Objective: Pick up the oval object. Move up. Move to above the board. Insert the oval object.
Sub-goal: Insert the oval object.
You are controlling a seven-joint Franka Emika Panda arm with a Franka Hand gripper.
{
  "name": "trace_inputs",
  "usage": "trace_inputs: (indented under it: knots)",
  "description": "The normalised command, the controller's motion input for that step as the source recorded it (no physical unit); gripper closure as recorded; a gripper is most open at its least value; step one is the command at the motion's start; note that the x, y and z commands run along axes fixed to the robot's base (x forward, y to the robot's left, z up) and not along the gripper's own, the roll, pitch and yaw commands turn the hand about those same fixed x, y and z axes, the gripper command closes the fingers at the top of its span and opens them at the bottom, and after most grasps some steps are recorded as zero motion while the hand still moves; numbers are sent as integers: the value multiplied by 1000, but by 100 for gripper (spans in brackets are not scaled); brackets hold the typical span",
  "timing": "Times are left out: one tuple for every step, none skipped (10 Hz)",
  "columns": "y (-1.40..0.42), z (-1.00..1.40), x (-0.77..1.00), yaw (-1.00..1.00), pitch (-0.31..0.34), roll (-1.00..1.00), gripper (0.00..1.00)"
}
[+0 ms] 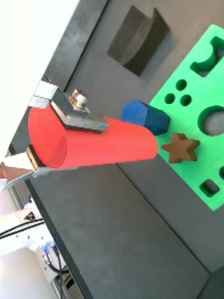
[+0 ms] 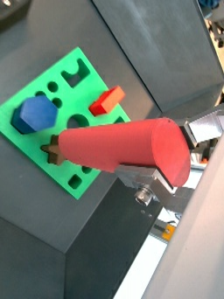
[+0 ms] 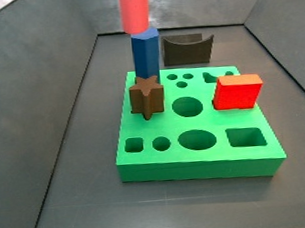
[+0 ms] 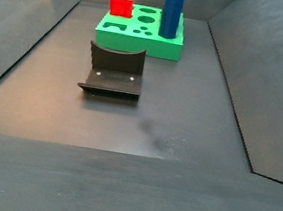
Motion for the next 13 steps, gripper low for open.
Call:
trace_inputs:
  knots:
    - [-431,-34,17,-314,-60,27,100]
    - [-377,-11,40,-571,-43,0,100]
    - [-300,0,0,-751,-11,0,100]
    - [-263,0,0,-883,-6,0,100]
    - [-177,0,0,-937,0,0,100]
    - [-143,0,0,-957,0,0,100]
    - [-123,0,0,-969,-3,0,100]
    - [-83,0,0,-989,-6,0,100]
    - [-49,0,0,-1000,-10,0,100]
    - [0,0,0,-1000,-17,0,100]
    - [0,0,0,-1000,-19,-3,100]
    - [0,0,0,-1000,-17,-3,100]
    - [0,0,0,-1000,-19,-1,100]
